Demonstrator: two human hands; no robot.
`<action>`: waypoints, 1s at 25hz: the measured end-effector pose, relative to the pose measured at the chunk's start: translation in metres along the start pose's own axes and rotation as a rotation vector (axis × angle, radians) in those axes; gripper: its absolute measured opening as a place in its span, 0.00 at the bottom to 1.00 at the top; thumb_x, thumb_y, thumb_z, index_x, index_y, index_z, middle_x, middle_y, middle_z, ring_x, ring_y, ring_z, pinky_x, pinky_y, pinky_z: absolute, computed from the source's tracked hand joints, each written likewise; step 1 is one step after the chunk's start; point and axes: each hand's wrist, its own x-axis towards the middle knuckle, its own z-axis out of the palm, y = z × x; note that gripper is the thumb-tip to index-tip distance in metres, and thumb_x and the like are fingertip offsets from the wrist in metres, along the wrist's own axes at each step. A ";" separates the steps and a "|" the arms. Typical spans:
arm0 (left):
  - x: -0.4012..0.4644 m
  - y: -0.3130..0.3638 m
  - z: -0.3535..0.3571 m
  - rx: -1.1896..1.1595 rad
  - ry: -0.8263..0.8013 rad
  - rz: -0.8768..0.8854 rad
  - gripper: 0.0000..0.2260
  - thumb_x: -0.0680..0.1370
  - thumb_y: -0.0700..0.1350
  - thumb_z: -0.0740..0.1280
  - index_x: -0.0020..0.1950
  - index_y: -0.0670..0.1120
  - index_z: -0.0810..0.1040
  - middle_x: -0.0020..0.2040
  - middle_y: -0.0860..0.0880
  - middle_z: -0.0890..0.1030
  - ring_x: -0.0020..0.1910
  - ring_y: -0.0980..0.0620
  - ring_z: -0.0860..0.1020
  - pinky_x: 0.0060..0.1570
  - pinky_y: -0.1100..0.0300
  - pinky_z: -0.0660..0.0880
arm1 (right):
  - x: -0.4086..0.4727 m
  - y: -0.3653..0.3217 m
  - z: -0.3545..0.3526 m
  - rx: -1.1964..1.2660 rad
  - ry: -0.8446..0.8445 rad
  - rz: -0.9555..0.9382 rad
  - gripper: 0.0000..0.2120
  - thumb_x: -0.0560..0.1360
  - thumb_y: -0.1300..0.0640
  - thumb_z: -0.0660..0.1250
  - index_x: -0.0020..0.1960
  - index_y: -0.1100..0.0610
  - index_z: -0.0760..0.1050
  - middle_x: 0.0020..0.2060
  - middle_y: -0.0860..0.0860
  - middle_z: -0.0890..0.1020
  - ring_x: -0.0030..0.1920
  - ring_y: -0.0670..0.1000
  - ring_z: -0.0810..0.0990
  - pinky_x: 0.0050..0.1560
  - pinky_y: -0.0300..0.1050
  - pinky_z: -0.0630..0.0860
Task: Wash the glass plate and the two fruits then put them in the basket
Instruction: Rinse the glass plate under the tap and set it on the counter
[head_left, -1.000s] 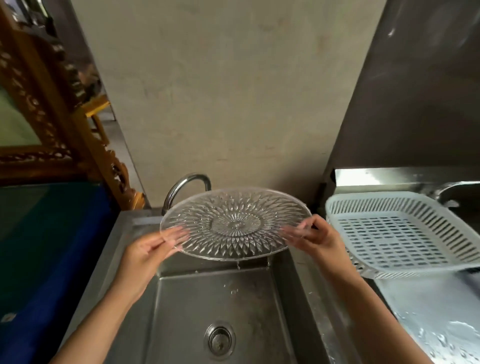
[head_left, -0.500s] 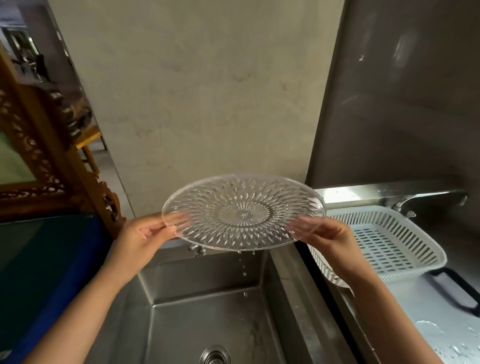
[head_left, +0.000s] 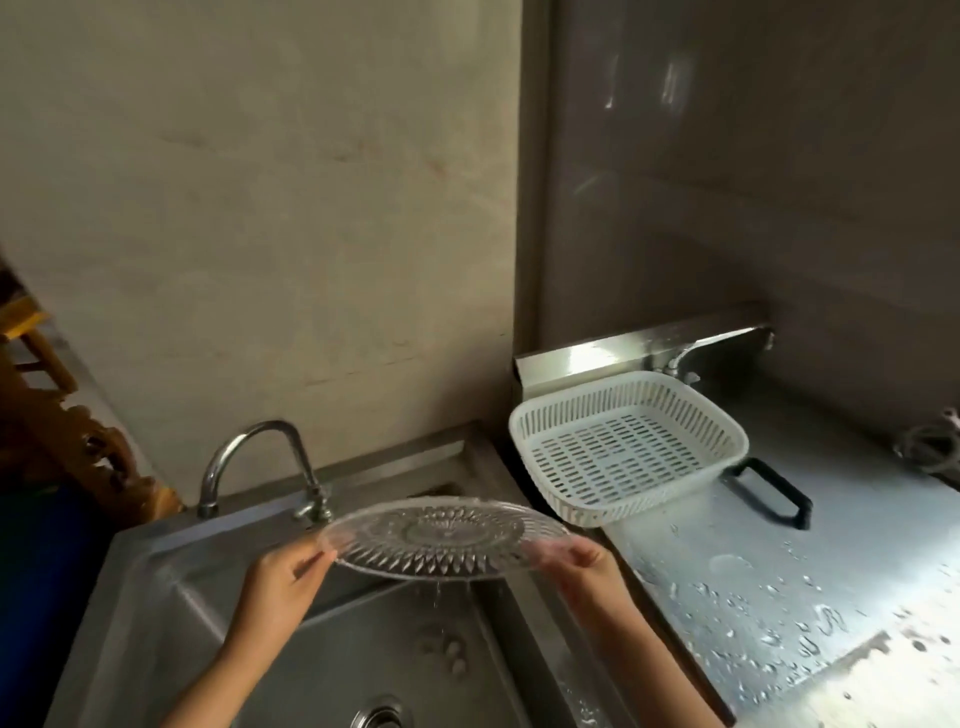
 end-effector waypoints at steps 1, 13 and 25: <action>-0.001 -0.001 0.010 -0.020 -0.049 -0.030 0.15 0.70 0.28 0.67 0.49 0.45 0.82 0.49 0.42 0.85 0.46 0.69 0.80 0.51 0.73 0.74 | -0.007 0.005 -0.008 0.034 0.032 0.029 0.12 0.59 0.56 0.80 0.38 0.61 0.82 0.37 0.60 0.84 0.43 0.54 0.78 0.46 0.46 0.75; 0.031 0.113 0.164 -0.510 -0.457 -0.384 0.17 0.75 0.32 0.63 0.62 0.44 0.72 0.46 0.43 0.83 0.39 0.47 0.81 0.31 0.64 0.80 | -0.061 -0.078 -0.180 -0.058 0.311 0.002 0.14 0.71 0.71 0.66 0.56 0.63 0.77 0.44 0.58 0.84 0.41 0.57 0.85 0.43 0.44 0.83; 0.000 0.129 0.306 -0.384 -0.728 -0.685 0.18 0.75 0.30 0.62 0.64 0.37 0.70 0.52 0.42 0.79 0.37 0.47 0.81 0.31 0.62 0.80 | -0.095 -0.030 -0.290 0.019 0.592 0.199 0.16 0.72 0.76 0.61 0.58 0.70 0.74 0.38 0.59 0.77 0.37 0.57 0.81 0.33 0.39 0.82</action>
